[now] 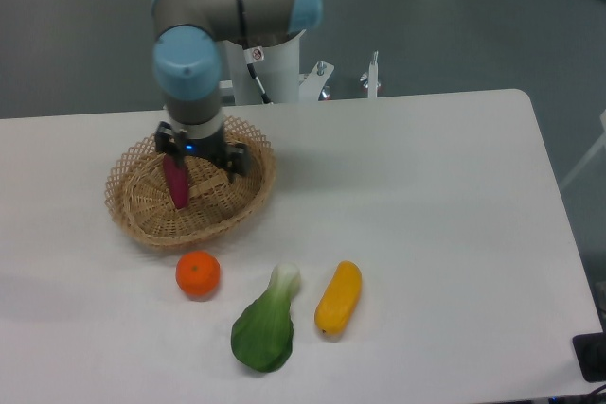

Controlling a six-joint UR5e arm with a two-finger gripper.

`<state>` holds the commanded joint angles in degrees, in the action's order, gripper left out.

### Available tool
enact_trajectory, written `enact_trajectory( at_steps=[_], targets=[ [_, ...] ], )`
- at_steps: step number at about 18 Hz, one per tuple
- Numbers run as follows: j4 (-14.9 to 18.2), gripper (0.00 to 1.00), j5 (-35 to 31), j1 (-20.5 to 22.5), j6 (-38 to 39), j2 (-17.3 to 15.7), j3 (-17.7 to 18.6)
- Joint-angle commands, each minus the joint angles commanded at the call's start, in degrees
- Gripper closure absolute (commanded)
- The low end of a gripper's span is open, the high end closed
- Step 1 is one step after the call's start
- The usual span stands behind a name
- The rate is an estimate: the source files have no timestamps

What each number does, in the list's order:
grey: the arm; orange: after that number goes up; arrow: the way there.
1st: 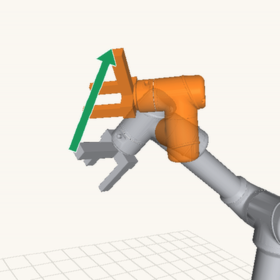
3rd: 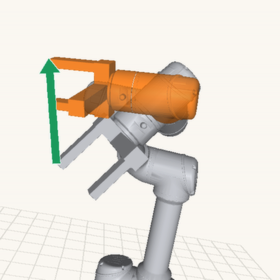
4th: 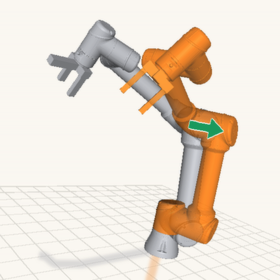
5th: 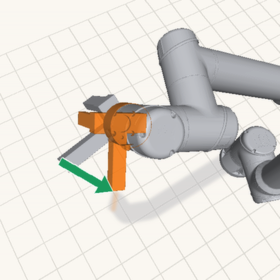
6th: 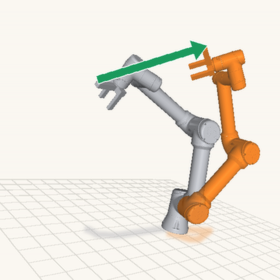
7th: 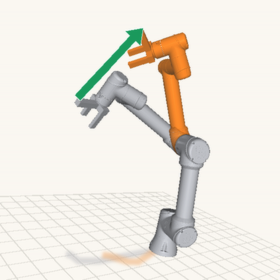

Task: Pick up the sweet potato from the basket
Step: 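Lower the gripper onto the sweet potato and close around it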

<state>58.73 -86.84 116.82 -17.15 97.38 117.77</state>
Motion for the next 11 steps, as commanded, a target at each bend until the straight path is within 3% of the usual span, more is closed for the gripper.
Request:
enact_trajectory(
  at_steps=[3, 11],
  targets=[
    [-4.0, 0.00, 0.0, -0.6, 2.7, 2.0, 1.3],
    [-5.6, 0.00, -0.3, -2.1, 5.2, 5.8, 1.2]
  ],
)
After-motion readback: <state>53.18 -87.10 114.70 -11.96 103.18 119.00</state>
